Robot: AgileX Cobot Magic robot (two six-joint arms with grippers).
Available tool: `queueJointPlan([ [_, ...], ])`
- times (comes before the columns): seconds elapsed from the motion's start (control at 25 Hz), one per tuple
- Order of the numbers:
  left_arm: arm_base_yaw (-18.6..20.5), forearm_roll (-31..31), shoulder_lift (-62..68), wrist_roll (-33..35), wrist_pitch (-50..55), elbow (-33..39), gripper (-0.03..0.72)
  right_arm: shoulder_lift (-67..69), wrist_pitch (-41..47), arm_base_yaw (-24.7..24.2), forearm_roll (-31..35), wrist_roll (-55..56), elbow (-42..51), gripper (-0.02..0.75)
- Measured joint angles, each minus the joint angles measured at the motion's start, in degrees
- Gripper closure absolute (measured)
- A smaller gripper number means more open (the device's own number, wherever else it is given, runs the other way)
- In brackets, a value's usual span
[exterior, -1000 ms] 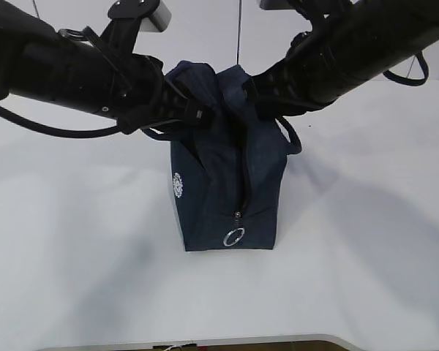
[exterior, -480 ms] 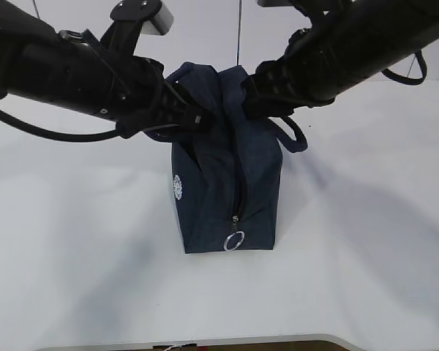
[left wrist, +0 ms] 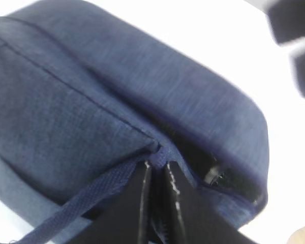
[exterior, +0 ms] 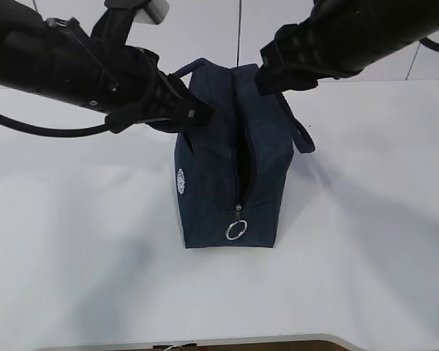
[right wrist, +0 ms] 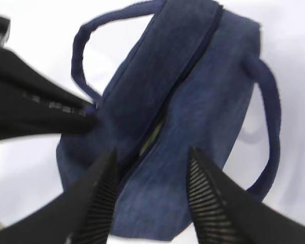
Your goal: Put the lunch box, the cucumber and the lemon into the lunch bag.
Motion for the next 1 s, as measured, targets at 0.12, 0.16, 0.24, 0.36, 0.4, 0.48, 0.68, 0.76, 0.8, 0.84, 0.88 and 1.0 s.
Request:
queueJointPlan([
  [0.12, 1.08, 0.23, -0.28, 0.00, 0.99, 0.00, 0.687, -1.15, 5.84, 0.00, -0.10, -3.23, 0.00, 0.370],
  [0.16, 1.29, 0.34, -0.28, 0.00, 1.29, 0.00, 0.687, -1.46, 7.56, 0.00, -0.10, -4.80, 0.00, 0.370],
  [0.24, 1.54, 0.45, -0.28, 0.00, 1.66, 0.00, 0.687, -2.02, 11.17, 0.00, 0.32, -7.59, 0.00, 0.370],
  [0.36, 1.54, 0.45, -0.28, 0.00, 2.05, 0.00, 0.687, -2.62, 13.39, 0.00, 2.46, -10.52, 0.00, 0.370],
  [0.4, 1.54, 0.45, -0.28, 0.00, 2.05, 0.00, 0.687, -2.88, 13.52, 0.00, 3.24, -11.19, 0.15, 0.370],
  [0.48, 1.54, 0.45, -0.28, 0.00, 2.17, 0.00, 0.687, -3.30, 13.52, 0.00, 5.12, -12.51, 0.80, 0.370],
  [0.68, 1.54, 0.53, -0.28, 0.00, 2.17, 0.00, 0.687, -4.31, 12.28, 0.00, 12.51, -19.06, 6.41, 0.370],
  [0.76, 1.54, 0.53, -0.28, 0.00, 2.17, 0.00, 0.687, -4.44, 11.49, 0.00, 15.76, -22.67, 9.43, 0.370],
  [0.8, 1.54, 0.53, -0.28, 0.00, 2.17, 0.00, 0.687, -4.69, 11.22, 0.00, 17.73, -24.84, 11.12, 0.370],
  [0.84, 1.54, 0.53, -0.28, 0.00, 2.17, 0.00, 0.687, -4.95, 10.95, 0.00, 19.58, -26.98, 12.75, 0.370],
  [0.88, 1.54, 0.53, -0.28, 0.00, 2.27, 0.00, 0.687, -5.17, 10.74, 0.00, 21.29, -29.08, 14.24, 0.370],
  [1.0, 1.54, 0.53, -0.28, 0.00, 2.25, 0.00, 0.687, -6.23, 9.70, 0.00, 25.72, -34.12, 17.74, 0.370],
])
